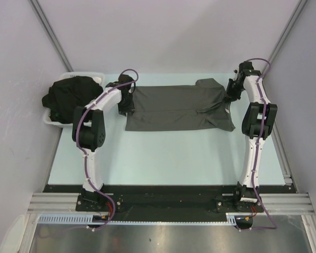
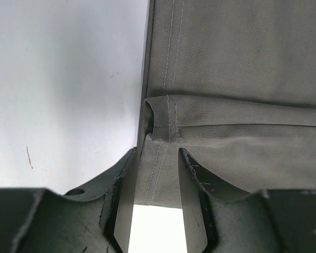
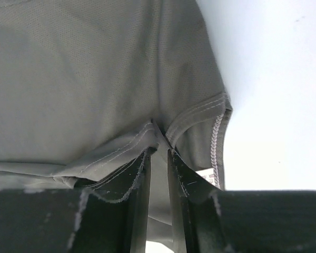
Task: Fold and stack the t-shirts
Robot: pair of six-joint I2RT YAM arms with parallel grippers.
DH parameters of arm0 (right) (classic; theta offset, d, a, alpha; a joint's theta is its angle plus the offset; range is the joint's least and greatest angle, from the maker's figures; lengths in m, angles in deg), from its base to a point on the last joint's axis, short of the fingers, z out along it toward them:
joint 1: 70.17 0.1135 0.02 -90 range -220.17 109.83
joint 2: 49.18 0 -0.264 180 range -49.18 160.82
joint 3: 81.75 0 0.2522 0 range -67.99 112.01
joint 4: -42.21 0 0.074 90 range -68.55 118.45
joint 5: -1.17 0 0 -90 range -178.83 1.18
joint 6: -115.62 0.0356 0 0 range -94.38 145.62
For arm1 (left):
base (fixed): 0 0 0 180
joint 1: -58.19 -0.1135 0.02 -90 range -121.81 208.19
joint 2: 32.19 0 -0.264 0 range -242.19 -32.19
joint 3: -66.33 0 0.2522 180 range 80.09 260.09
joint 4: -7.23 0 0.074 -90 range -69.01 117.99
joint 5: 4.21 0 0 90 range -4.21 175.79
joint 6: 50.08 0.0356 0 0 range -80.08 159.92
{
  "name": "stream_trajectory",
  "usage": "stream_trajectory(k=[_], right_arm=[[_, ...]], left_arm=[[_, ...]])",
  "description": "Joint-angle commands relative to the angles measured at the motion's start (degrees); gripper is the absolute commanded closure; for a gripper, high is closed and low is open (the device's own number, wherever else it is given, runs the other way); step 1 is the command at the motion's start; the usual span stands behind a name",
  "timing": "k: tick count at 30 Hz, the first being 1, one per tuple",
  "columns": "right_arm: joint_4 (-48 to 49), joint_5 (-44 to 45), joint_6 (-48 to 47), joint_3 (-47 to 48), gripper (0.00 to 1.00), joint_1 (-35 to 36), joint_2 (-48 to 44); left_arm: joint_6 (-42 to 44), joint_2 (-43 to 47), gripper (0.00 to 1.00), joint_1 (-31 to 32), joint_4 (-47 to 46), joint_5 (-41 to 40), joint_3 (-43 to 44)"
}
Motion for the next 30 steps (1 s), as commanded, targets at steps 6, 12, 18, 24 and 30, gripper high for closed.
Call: stream_trajectory(k=[6, 12, 18, 24, 30], right_arm=[[4.08, -0.66, 1.10, -16.89, 0.78, -2.24, -16.10], [4.78, -1.18, 1.19, -28.06, 0.76, -2.24, -21.21], [8.12, -2.50, 1.19, -38.87, 0.76, -2.24, -25.96], [10.23, -1.80, 0.31, -43.10, 0.75, -2.24, -28.07], [10.32, -1.62, -0.13, -42.40, 0.75, -2.33, -27.98]], left_arm=[[0.71, 2.81, 0.57, -0.47, 1.39, -0.16, 4.20], [0.54, 5.63, 0.57, -0.55, 1.92, 1.25, 3.06], [0.10, 8.61, 0.57, -0.47, 1.31, 1.77, 0.25], [-0.08, 10.02, 0.56, -0.38, 1.57, 1.95, -0.46], [0.01, 10.90, 0.56, -0.47, 1.75, 1.95, -1.42]])
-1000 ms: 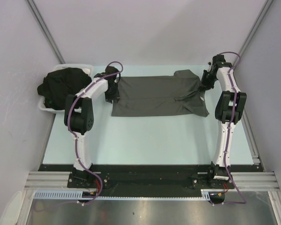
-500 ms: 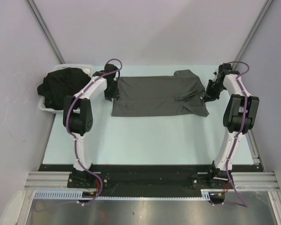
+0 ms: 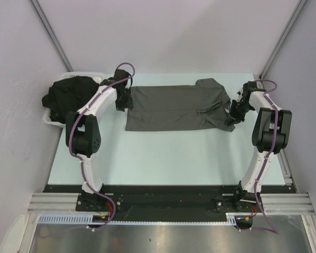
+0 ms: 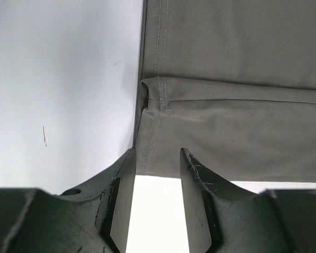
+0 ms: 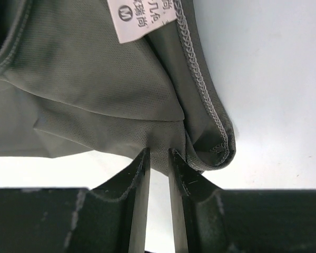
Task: Fold and stack the t-shirts
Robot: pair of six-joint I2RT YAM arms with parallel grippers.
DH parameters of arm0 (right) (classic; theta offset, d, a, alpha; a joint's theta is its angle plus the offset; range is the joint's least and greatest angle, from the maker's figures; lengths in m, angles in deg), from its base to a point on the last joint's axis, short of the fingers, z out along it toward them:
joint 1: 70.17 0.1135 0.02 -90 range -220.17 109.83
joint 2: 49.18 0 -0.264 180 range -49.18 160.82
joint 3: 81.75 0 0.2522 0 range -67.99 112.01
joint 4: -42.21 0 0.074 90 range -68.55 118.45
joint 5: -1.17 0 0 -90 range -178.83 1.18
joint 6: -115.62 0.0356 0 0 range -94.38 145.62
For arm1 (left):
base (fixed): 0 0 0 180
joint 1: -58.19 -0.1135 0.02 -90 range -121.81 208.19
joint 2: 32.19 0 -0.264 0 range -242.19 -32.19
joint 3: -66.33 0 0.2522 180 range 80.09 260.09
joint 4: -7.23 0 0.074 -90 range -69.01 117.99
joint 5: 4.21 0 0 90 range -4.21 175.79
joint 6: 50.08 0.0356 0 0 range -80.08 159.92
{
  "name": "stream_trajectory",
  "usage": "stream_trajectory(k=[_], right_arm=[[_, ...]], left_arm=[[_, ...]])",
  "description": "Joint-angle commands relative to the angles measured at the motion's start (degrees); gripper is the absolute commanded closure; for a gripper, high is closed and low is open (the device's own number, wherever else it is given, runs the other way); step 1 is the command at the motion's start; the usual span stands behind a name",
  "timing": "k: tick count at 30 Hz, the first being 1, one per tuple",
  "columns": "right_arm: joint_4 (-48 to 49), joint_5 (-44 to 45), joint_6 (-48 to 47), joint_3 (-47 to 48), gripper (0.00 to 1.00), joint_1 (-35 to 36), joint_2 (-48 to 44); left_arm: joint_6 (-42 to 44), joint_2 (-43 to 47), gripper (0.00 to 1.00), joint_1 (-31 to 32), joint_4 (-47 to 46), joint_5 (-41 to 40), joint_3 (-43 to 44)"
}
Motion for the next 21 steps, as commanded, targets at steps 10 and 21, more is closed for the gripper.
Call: stream_trajectory(k=[10, 21], right_arm=[[0.97, 1.38, -1.82, 1.40, 0.73, -0.73, -3.66], [1.67, 2.17, -2.44, 1.67, 0.73, -2.05, -1.81]], left_arm=[[-0.30, 3.62, 0.55, -0.38, -0.66, 1.61, -1.45], [-0.04, 3.71, 0.55, -0.38, -0.40, 1.78, -1.62]])
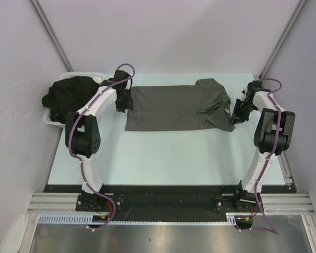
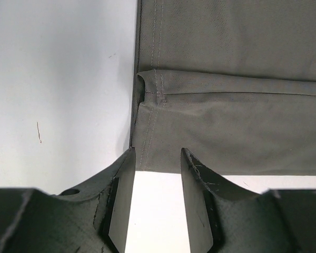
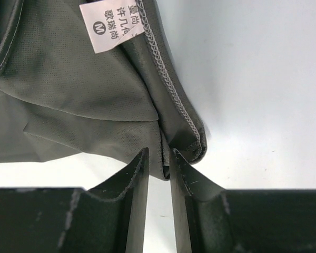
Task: Fold and stack the t-shirts
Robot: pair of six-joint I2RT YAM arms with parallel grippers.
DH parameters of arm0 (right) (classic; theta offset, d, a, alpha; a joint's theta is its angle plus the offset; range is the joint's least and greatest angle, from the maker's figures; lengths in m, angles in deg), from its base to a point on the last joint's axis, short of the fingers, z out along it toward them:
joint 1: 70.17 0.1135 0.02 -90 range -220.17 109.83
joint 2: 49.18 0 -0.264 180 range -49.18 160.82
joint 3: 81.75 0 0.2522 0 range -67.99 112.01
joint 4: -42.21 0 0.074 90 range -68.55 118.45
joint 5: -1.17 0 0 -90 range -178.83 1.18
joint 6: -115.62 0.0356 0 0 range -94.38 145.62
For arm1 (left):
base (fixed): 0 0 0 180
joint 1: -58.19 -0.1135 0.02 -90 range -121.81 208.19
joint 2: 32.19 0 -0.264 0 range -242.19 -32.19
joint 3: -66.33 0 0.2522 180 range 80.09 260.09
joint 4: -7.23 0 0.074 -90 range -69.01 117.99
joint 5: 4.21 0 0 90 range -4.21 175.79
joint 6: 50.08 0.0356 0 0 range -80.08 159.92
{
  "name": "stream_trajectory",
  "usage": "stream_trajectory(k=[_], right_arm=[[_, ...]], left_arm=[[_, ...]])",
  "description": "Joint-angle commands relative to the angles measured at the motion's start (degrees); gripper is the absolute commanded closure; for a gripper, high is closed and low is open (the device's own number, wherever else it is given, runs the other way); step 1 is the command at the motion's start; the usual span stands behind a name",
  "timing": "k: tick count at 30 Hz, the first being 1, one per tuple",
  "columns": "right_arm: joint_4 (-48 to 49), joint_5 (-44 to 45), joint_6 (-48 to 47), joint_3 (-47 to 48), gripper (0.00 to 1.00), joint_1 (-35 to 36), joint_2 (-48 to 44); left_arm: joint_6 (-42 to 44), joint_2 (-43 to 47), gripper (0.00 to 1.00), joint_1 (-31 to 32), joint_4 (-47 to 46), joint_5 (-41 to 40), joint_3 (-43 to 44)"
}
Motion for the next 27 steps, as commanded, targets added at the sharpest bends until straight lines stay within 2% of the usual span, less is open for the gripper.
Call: stream_trajectory(k=[1, 12, 16, 23, 27], right_arm=[[1.14, 0.20, -0.91, 1.64, 0.73, -0.41, -0.41], [1.58, -1.91, -0.56, -0.46, 0.74, 0.02, 1.00], [1.67, -2.00, -0.56, -0.46, 0.78, 0.11, 1.26], [1.76, -2.26, -0.64, -0.47, 0.90, 0.11, 1.44], [1.94, -2.43, -0.56, -0.03, 1.00, 0.11, 1.52]], left_arm=[[-0.01, 3.03, 0.55, -0.29, -0.38, 0.58, -0.42], [-0.28, 2.95, 0.55, -0.29, -0.38, 0.67, -0.24], [-0.19, 2.95, 0.55, -0.29, -0.38, 0.58, -0.33], [-0.19, 2.95, 0.55, -0.29, -0.46, 0.67, -0.07], [-0.10, 3.12, 0.55, -0.29, -0.20, 0.58, -0.16]])
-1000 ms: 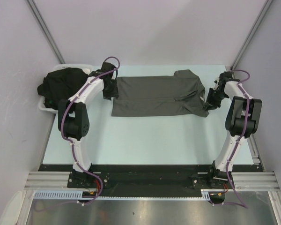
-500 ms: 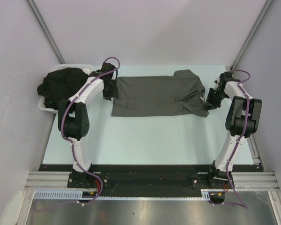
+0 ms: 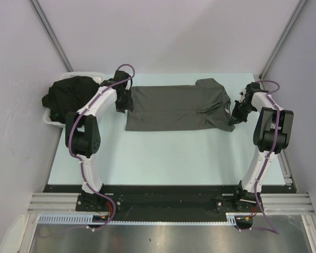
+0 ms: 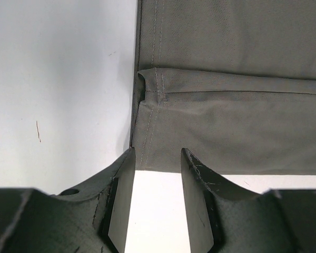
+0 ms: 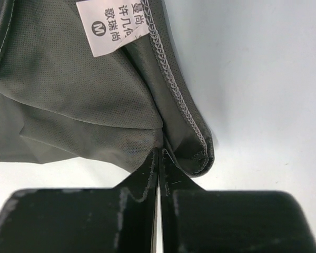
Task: Fold and stack the t-shirts
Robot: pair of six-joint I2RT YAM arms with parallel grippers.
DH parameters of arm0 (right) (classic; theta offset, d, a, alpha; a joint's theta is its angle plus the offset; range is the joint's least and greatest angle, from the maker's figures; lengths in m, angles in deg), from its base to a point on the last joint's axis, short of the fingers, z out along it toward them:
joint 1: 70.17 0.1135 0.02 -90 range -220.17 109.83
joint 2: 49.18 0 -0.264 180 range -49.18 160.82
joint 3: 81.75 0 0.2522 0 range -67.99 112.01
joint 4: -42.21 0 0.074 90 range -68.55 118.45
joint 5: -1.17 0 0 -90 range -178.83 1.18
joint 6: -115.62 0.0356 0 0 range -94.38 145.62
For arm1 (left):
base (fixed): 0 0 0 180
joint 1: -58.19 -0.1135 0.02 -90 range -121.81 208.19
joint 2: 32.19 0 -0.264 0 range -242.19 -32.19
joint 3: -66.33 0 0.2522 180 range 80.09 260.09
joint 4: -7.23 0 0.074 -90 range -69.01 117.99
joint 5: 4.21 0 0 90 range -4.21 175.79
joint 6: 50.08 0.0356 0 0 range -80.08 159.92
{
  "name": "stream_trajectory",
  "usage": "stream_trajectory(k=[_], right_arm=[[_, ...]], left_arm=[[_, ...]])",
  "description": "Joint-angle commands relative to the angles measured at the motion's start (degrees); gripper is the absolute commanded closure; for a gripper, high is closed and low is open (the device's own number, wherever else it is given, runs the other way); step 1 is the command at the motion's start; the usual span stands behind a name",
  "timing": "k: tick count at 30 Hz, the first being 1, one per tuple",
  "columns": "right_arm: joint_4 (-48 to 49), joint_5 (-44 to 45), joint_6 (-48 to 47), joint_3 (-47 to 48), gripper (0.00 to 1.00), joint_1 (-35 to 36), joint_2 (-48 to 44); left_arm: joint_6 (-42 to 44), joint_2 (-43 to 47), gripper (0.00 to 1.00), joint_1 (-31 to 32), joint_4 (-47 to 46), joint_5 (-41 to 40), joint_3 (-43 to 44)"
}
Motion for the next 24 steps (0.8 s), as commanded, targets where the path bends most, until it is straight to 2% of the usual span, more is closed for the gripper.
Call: stream_trajectory(k=[1, 24], right_arm=[[1.21, -0.53, -0.25, 0.69, 1.00, 0.16, -0.18], [-4.85, 0.61, -1.48, 21.61, 1.00, 0.15, 10.97]], left_arm=[[-0.10, 3.03, 0.55, -0.29, -0.31, 0.54, 0.15], [-0.10, 3.74, 0.55, -0.29, -0.57, 0.54, -1.69]])
